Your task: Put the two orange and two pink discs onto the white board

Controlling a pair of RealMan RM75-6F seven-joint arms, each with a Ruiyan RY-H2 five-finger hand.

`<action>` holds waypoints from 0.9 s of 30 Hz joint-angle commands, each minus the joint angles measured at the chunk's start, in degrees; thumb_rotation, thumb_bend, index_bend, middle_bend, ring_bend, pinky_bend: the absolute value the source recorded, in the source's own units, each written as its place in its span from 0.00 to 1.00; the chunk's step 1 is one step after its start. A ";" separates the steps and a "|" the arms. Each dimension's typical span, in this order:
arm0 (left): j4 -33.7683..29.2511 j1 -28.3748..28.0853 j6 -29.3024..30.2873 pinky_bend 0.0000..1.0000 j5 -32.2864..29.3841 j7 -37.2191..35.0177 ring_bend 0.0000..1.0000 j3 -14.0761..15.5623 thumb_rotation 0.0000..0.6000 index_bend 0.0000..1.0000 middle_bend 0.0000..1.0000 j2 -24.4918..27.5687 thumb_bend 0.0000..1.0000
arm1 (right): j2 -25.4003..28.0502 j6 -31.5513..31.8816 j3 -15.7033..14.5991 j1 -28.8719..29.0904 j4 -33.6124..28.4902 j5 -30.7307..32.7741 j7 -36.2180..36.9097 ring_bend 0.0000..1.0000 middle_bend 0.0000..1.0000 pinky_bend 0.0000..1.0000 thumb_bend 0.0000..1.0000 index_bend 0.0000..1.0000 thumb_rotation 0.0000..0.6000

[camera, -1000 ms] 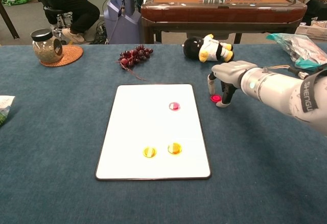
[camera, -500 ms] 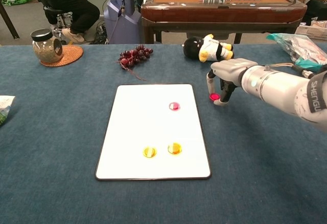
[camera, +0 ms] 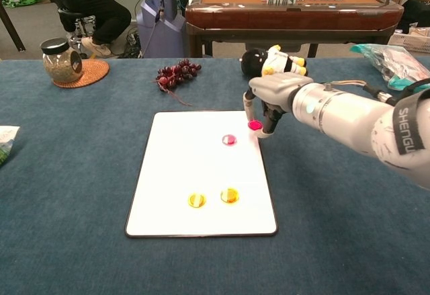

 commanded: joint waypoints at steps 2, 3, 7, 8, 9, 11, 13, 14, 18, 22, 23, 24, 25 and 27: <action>-0.06 0.07 0.22 0.53 0.15 -0.03 0.38 0.02 1.00 0.42 0.45 0.01 0.14 | -1.88 0.52 0.75 1.50 0.34 0.65 -1.17 1.00 1.00 1.00 0.28 0.50 1.00; -0.06 0.09 0.23 0.53 0.15 -0.06 0.38 0.03 1.00 0.42 0.45 0.03 0.14 | -2.33 0.58 0.89 1.83 0.50 0.81 -1.42 1.00 1.00 1.00 0.28 0.50 1.00; -0.02 0.10 0.22 0.53 0.09 -0.30 0.38 0.02 1.00 0.42 0.45 0.12 0.14 | -4.07 0.93 1.42 2.95 1.01 0.90 -1.86 1.00 1.00 1.00 0.28 0.50 1.00; 0.03 0.09 0.20 0.53 0.08 -0.36 0.38 0.01 1.00 0.42 0.45 0.11 0.14 | -4.54 1.01 1.54 3.23 1.17 0.79 -1.88 1.00 1.00 1.00 0.28 0.50 1.00; 0.05 0.09 0.17 0.53 0.06 -0.43 0.38 0.02 1.00 0.42 0.45 0.12 0.14 | -4.86 1.07 1.64 3.43 1.30 0.73 -1.91 1.00 1.00 1.00 0.28 0.50 1.00; 0.06 0.09 0.17 0.53 0.04 -0.51 0.38 0.00 1.00 0.42 0.45 0.15 0.14 | -5.53 1.21 1.84 3.86 1.57 0.60 -2.00 1.00 1.00 1.00 0.28 0.50 1.00; 0.06 0.13 0.28 0.53 0.07 -0.62 0.38 -0.01 1.00 0.42 0.45 0.18 0.14 | -6.01 1.35 2.01 4.15 1.79 0.43 -2.01 1.00 1.00 1.00 0.28 0.50 1.00; 0.05 0.15 0.32 0.53 0.07 -0.70 0.38 -0.01 1.00 0.42 0.45 0.21 0.14 | -6.22 1.40 2.08 4.28 1.92 0.37 -2.02 1.00 1.00 1.00 0.28 0.50 1.00; 0.09 0.16 0.33 0.53 -0.04 -0.96 0.38 -0.07 1.00 0.42 0.45 0.28 0.14 | -7.14 1.43 2.45 4.70 2.62 0.11 -1.67 1.00 1.00 1.00 0.28 0.50 1.00; 0.08 0.20 0.43 0.53 0.00 -1.11 0.38 -0.07 1.00 0.42 0.45 0.35 0.14 | -8.25 1.13 2.75 5.02 3.77 -0.46 -0.81 1.00 1.00 1.00 0.28 0.50 1.00; 0.07 0.21 0.46 0.53 0.03 -1.11 0.38 -0.06 1.00 0.42 0.45 0.36 0.14 | -8.48 1.06 2.81 5.08 4.01 -0.62 -0.62 1.00 1.00 1.00 0.28 0.50 1.00; 0.06 0.23 0.49 0.53 0.07 -1.11 0.38 -0.05 1.00 0.42 0.45 0.37 0.14 | -8.79 0.91 2.87 5.17 4.29 -0.82 -0.37 1.00 1.00 1.00 0.28 0.50 1.00; 0.05 0.24 0.49 0.53 0.07 -1.12 0.38 -0.04 1.00 0.42 0.45 0.38 0.14 | -8.98 0.78 2.87 5.25 4.49 -0.98 -0.24 1.00 1.00 1.00 0.27 0.50 1.00; 0.07 0.27 0.54 0.53 0.05 -1.16 0.38 -0.05 1.00 0.42 0.45 0.40 0.14 | -9.37 0.53 2.88 5.38 4.89 -1.27 -0.01 1.00 1.00 1.00 0.25 0.50 1.00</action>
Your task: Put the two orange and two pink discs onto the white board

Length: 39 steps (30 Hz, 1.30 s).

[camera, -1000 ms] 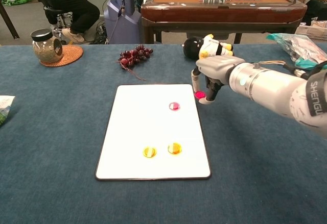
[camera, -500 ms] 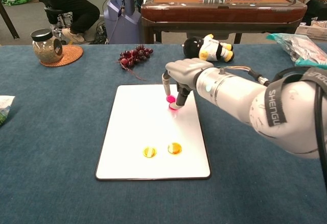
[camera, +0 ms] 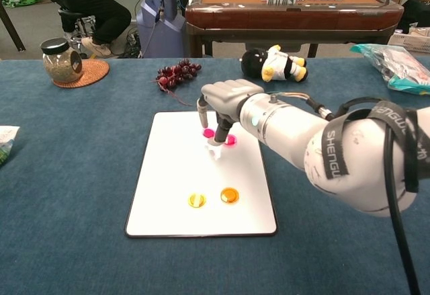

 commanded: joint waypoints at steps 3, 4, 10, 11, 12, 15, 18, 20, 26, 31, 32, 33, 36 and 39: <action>-0.03 0.07 0.14 0.53 0.02 -0.13 0.38 -0.02 1.00 0.42 0.45 0.07 0.14 | -0.59 -0.52 0.06 0.17 0.54 -0.57 0.58 1.00 1.00 1.00 0.20 0.47 1.00; -0.03 0.08 0.17 0.53 0.04 -0.14 0.38 -0.02 1.00 0.42 0.45 0.08 0.14 | -0.66 -0.58 0.08 0.16 0.63 -0.66 0.69 1.00 1.00 1.00 0.19 0.46 1.00; -0.08 0.07 0.10 0.53 0.16 -0.11 0.38 0.06 1.00 0.42 0.45 0.08 0.14 | -0.83 -0.98 0.15 0.04 1.30 -1.03 1.22 1.00 1.00 1.00 0.08 0.24 1.00; -0.08 0.07 0.11 0.53 0.18 -0.09 0.38 0.06 1.00 0.42 0.45 0.08 0.14 | -0.85 -1.05 0.14 0.00 1.48 -1.19 1.38 1.00 1.00 1.00 0.07 0.22 1.00; -0.08 0.08 0.11 0.53 0.19 -0.06 0.38 0.07 1.00 0.42 0.45 0.08 0.14 | -0.85 -1.10 0.12 -0.03 1.62 -1.34 1.52 1.00 1.00 1.00 0.06 0.21 1.00; -0.04 0.08 0.09 0.53 0.18 0.00 0.38 0.07 1.00 0.42 0.45 0.05 0.14 | -0.61 -1.03 0.07 -0.42 1.61 -2.31 2.51 1.00 1.00 1.00 0.06 0.19 1.00; 0.09 0.04 -0.06 0.53 0.14 0.18 0.38 0.10 1.00 0.42 0.45 -0.02 0.14 | 0.71 -0.21 -0.34 -1.21 -0.07 -3.82 3.11 1.00 1.00 1.00 0.06 0.19 1.00; 0.15 0.00 -0.22 0.53 0.07 0.31 0.38 0.10 1.00 0.42 0.45 -0.10 0.14 | 2.09 0.84 -0.76 -1.90 -2.05 -5.02 3.18 1.00 1.00 1.00 0.08 0.20 1.00; 0.20 -0.03 -0.39 0.53 0.20 1.23 0.38 0.21 1.00 0.42 0.45 -0.44 0.14 | 10.73 6.01 -3.15 -5.40 -14.04 -7.20 -0.40 1.00 1.00 1.00 0.15 0.39 1.00; 0.36 -0.04 -0.22 0.53 0.42 1.87 0.38 0.18 1.00 0.42 0.45 -0.81 0.14 | 19.86 11.43 -6.62 -9.04 -25.40 -6.90 -6.21 0.97 0.96 1.00 0.16 0.43 1.00; 0.39 -0.08 -0.31 0.53 0.40 2.07 0.38 0.18 1.00 0.42 0.45 -0.91 0.14 | 22.16 12.84 -7.56 -10.02 -28.03 -7.02 -7.33 0.95 0.93 1.00 0.16 0.43 1.00; 0.42 -0.12 -0.38 0.53 0.39 2.24 0.38 0.18 1.00 0.42 0.45 -0.98 0.14 | 23.83 13.85 -8.26 -10.78 -29.84 -7.26 -7.95 0.93 0.90 1.00 0.16 0.43 1.00; 0.49 -0.26 -0.55 0.53 0.48 2.82 0.38 0.15 1.00 0.42 0.45 -1.23 0.14 | 28.82 17.52 -10.76 -13.52 -34.61 -9.14 -9.21 0.83 0.79 0.95 0.16 0.43 1.00; 0.70 -0.35 -0.38 0.53 0.61 3.31 0.38 0.00 1.00 0.40 0.45 -1.68 0.14 | 33.23 20.69 -13.72 -16.62 -37.91 -12.32 -9.05 0.73 0.69 0.87 0.16 0.43 1.00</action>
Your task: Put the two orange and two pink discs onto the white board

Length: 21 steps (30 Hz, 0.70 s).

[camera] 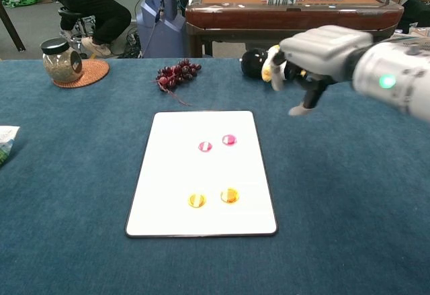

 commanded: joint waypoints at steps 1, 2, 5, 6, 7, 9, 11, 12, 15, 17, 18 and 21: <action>0.16 -0.10 0.08 0.53 0.18 0.21 0.38 -0.07 1.00 0.38 0.45 -0.36 0.14 | 6.46 5.50 -4.81 -5.27 -5.26 -4.81 -0.71 0.70 0.66 0.84 0.17 0.43 1.00; 0.21 -0.18 0.04 0.53 0.27 0.31 0.38 -0.09 1.00 0.37 0.45 -0.44 0.14 | 7.75 7.21 -5.96 -6.91 -5.89 -6.67 0.25 0.66 0.63 0.81 0.17 0.43 1.00; 0.26 -0.37 -0.15 0.53 0.41 0.51 0.38 -0.08 1.00 0.36 0.45 -0.59 0.14 | 10.36 11.66 -9.14 -11.30 -6.18 -12.10 2.99 0.57 0.57 0.66 0.17 0.43 1.00; 0.27 -0.41 -0.20 0.53 0.43 0.63 0.38 -0.08 1.00 0.36 0.45 -0.63 0.14 | 10.93 13.10 -9.85 -12.78 -6.11 -13.48 4.38 0.55 0.56 0.62 0.17 0.43 1.00; 0.26 -0.45 -0.28 0.53 0.46 0.79 0.38 -0.06 1.00 0.36 0.45 -0.68 0.14 | 11.35 14.49 -10.44 -14.25 -5.95 -14.79 5.97 0.53 0.55 0.58 0.17 0.43 1.00; 0.20 -0.53 -0.39 0.53 0.46 1.24 0.38 -0.07 1.00 0.36 0.45 -0.89 0.14 | 11.94 17.53 -11.81 -17.67 -5.06 -17.73 9.69 0.52 0.54 0.53 0.17 0.43 1.00; 0.04 -0.56 -0.47 0.53 0.63 1.69 0.38 0.05 1.00 0.36 0.45 -1.09 0.14 | 12.20 20.11 -13.09 -20.81 -3.81 -20.02 12.33 0.51 0.53 0.52 0.17 0.43 1.00; -0.04 -0.57 -0.43 0.53 0.71 1.86 0.38 0.06 1.00 0.36 0.45 -1.16 0.14 | 12.23 21.05 -13.55 -22.09 -3.26 -20.74 13.33 0.50 0.53 0.52 0.17 0.43 1.00; -0.21 -0.61 -0.35 0.53 0.81 2.42 0.38 0.03 1.00 0.36 0.45 -1.36 0.14 | 12.13 23.90 -14.40 -26.07 -1.32 -22.52 16.68 0.50 0.53 0.52 0.17 0.43 1.00; -0.26 -0.65 -0.46 0.53 0.78 2.53 0.38 0.05 1.00 0.36 0.45 -1.45 0.14 | 11.98 25.40 -14.60 -28.16 0.08 -23.46 18.39 0.50 0.53 0.51 0.17 0.43 1.00; -0.24 -0.69 -0.56 0.53 0.76 2.62 0.38 0.08 1.00 0.36 0.45 -1.50 0.14 | 11.89 26.27 -14.67 -29.46 1.00 -24.02 19.50 0.50 0.53 0.51 0.17 0.43 1.00; -0.13 -0.82 -0.82 0.53 0.78 2.80 0.38 0.13 1.00 0.37 0.45 -1.74 0.14 | 11.84 27.54 -14.38 -32.10 2.97 -25.02 22.84 0.49 0.53 0.51 0.17 0.43 1.00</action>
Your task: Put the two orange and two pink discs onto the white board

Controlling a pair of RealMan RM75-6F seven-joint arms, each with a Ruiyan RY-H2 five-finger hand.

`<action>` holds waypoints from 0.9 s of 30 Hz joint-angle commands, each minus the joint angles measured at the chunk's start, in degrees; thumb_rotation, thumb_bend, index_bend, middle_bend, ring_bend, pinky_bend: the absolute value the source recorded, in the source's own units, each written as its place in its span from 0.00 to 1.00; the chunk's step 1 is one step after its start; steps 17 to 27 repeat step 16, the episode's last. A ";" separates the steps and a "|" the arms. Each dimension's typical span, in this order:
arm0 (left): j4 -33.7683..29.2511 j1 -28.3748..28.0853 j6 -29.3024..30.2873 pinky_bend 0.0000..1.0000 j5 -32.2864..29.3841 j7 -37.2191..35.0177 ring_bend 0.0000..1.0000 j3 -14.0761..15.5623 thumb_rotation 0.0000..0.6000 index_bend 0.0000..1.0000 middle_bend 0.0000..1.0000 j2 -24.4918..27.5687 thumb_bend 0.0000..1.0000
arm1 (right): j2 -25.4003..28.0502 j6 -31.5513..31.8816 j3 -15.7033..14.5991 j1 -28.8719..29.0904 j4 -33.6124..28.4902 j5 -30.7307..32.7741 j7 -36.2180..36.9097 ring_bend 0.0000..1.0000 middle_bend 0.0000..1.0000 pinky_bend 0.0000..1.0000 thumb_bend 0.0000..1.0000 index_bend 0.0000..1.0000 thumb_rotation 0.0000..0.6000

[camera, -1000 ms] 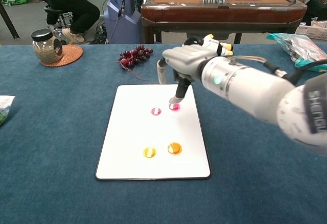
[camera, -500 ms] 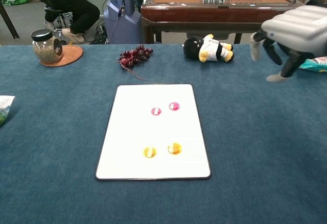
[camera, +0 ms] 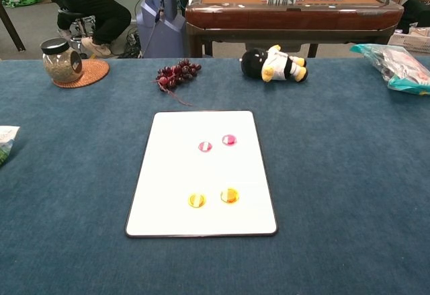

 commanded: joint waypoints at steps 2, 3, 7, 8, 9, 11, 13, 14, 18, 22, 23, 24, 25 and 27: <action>0.12 -0.18 -0.31 0.53 0.02 0.28 0.38 0.06 1.00 0.37 0.45 -0.31 0.14 | -0.20 1.91 0.47 -3.90 3.62 -1.99 5.56 0.49 0.53 0.51 0.17 0.43 1.00; 0.14 -0.22 -0.39 0.53 0.04 0.37 0.38 0.08 1.00 0.37 0.45 -0.38 0.14 | -0.31 1.93 0.66 -4.42 4.45 -2.26 6.59 0.49 0.53 0.51 0.17 0.43 1.00; 0.31 -0.52 -0.89 0.53 -0.01 0.86 0.38 0.08 1.00 0.37 0.45 -0.69 0.14 | 0.33 0.22 1.38 -5.64 5.96 -2.70 9.57 0.48 0.53 0.51 0.17 0.43 1.00; 0.33 -0.62 -1.06 0.53 0.03 0.96 0.38 0.12 1.00 0.37 0.45 -0.78 0.14 | 0.70 0.46 1.83 -5.80 6.14 -3.56 9.97 0.48 0.53 0.51 0.17 0.43 1.00; 0.32 -0.69 -1.19 0.53 0.08 1.06 0.38 0.16 1.00 0.37 0.45 -0.83 0.14 | 0.74 0.76 2.26 -5.97 6.51 -4.13 10.41 0.47 0.53 0.51 0.17 0.43 1.00; 0.28 -0.82 -1.44 0.53 0.23 1.17 0.38 0.32 1.00 0.37 0.45 -0.96 0.14 | 1.02 0.12 2.84 -6.40 6.87 -4.34 11.35 0.47 0.53 0.51 0.17 0.43 1.00; 0.30 -0.93 -1.83 0.53 0.18 1.12 0.38 0.46 1.00 0.37 0.45 -1.03 0.14 | 1.35 -1.20 3.39 -6.48 6.87 -4.00 12.07 0.47 0.53 0.51 0.17 0.43 1.00; 0.41 -0.99 -2.05 0.53 0.07 1.13 0.38 0.51 1.00 0.37 0.45 -1.09 0.14 | 1.48 -2.14 3.71 -6.45 6.92 -3.90 12.46 0.47 0.53 0.51 0.17 0.43 1.00; 0.59 -1.08 -2.32 0.53 -0.19 1.20 0.38 0.49 1.00 0.37 0.45 -1.19 0.14 | 1.61 -3.40 4.03 -6.40 6.97 -4.01 12.76 0.47 0.53 0.51 0.17 0.43 1.00; 0.59 -1.08 -2.32 0.53 -0.19 1.20 0.38 0.49 1.00 0.37 0.45 -1.19 0.14 | 1.61 -3.40 4.03 -6.40 6.97 -4.01 12.76 0.47 0.53 0.51 0.17 0.43 1.00; 0.59 -1.08 -2.32 0.53 -0.19 1.20 0.38 0.49 1.00 0.37 0.45 -1.19 0.14 | 1.61 -3.40 4.03 -6.40 6.97 -4.01 12.76 0.47 0.53 0.51 0.17 0.43 1.00; 0.59 -1.08 -2.32 0.53 -0.19 1.20 0.38 0.49 1.00 0.37 0.45 -1.19 0.14 | 1.61 -3.40 4.03 -6.40 6.97 -4.01 12.76 0.47 0.53 0.51 0.17 0.43 1.00; 0.59 -1.08 -2.32 0.53 -0.19 1.20 0.38 0.49 1.00 0.37 0.45 -1.19 0.14 | 1.61 -3.40 4.03 -6.40 6.97 -4.01 12.76 0.47 0.53 0.51 0.17 0.43 1.00; 0.59 -1.08 -2.32 0.53 -0.19 1.20 0.38 0.49 1.00 0.37 0.45 -1.19 0.14 | 1.61 -3.40 4.03 -6.40 6.97 -4.01 12.76 0.47 0.53 0.51 0.17 0.43 1.00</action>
